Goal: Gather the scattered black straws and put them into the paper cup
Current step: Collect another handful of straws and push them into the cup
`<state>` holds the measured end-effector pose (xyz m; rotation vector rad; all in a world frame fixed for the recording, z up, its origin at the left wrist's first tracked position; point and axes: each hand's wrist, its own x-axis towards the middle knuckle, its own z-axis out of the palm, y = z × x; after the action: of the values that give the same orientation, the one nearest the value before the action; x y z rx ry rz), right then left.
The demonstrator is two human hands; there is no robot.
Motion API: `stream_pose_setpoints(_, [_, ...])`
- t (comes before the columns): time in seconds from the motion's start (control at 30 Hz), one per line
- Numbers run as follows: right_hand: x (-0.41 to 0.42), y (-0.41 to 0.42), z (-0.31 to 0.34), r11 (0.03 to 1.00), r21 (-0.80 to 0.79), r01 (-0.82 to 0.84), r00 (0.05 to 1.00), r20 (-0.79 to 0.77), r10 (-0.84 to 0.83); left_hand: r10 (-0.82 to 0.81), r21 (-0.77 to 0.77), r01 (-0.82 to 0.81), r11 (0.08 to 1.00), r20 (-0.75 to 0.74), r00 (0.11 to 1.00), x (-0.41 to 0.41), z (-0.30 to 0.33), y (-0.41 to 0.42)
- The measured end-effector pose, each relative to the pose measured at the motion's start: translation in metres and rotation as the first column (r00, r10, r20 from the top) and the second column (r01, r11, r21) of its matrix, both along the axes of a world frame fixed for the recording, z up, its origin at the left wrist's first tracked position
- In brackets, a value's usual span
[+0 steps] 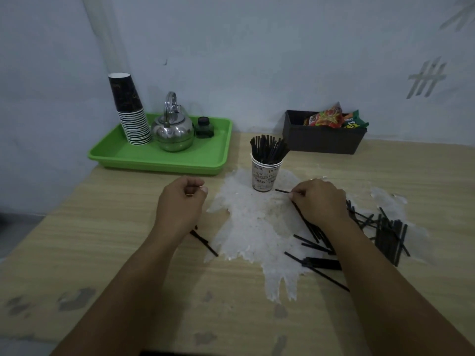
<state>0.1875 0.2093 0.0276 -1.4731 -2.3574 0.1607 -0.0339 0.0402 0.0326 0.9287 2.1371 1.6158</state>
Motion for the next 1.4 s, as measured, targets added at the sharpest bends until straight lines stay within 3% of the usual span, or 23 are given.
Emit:
stream_pose_setpoints(0.2, [-0.014,-0.041,-0.002,0.998,0.002,-0.059,0.998,-0.015,0.059,0.067,-0.148,-0.105,0.983,-0.245,0.967,-0.027,-0.002,-0.034])
stream_pose_setpoints(0.3, [-0.029,-0.062,-0.003,0.986,-0.026,-0.163,0.986,-0.043,0.161,-0.065,-0.297,-0.042,0.954,-0.342,0.937,-0.035,-0.005,-0.049])
stream_pose_setpoints(0.5, [-0.062,-0.082,0.000,0.913,-0.246,-0.325,0.931,-0.251,0.264,-0.405,-0.461,0.139,0.877,-0.550,0.730,-0.033,-0.008,-0.061])
stream_pose_setpoints(0.7, [-0.093,-0.085,0.002,0.809,-0.462,-0.362,0.815,-0.578,0.034,-0.414,-0.444,0.126,0.887,-0.644,0.644,-0.035,-0.010,-0.059])
stream_pose_setpoints(0.83, [-0.106,-0.083,-0.001,0.725,-0.578,-0.374,0.694,-0.693,-0.194,-0.444,-0.498,0.067,0.864,-0.693,0.568,-0.031,-0.019,-0.055])
stream_pose_setpoints(0.93, [-0.107,-0.083,-0.006,0.678,-0.607,-0.413,0.602,-0.741,-0.297,-0.392,-0.503,0.001,0.864,-0.673,0.627,-0.029,-0.028,-0.052])
stream_pose_setpoints(1.07, [-0.102,-0.086,-0.008,0.615,-0.600,-0.513,0.462,-0.796,-0.392,-0.121,-0.387,-0.113,0.915,-0.531,0.839,-0.023,-0.019,-0.043])
stream_pose_setpoints(1.13, [-0.103,-0.088,-0.008,0.598,-0.591,-0.542,0.444,-0.805,-0.393,-0.020,-0.319,-0.129,0.939,-0.425,0.905,-0.018,-0.012,-0.038])
stream_pose_setpoints(1.3, [-0.111,-0.100,-0.009,0.523,-0.517,-0.677,0.410,-0.856,-0.315,-0.062,-0.245,-0.028,0.969,-0.355,0.933,0.001,-0.003,-0.029])
stream_pose_setpoints(1.4, [-0.114,-0.104,-0.012,0.535,-0.514,-0.671,0.407,-0.857,-0.314,-0.120,-0.210,0.054,0.976,-0.317,0.941,0.006,-0.004,-0.030])
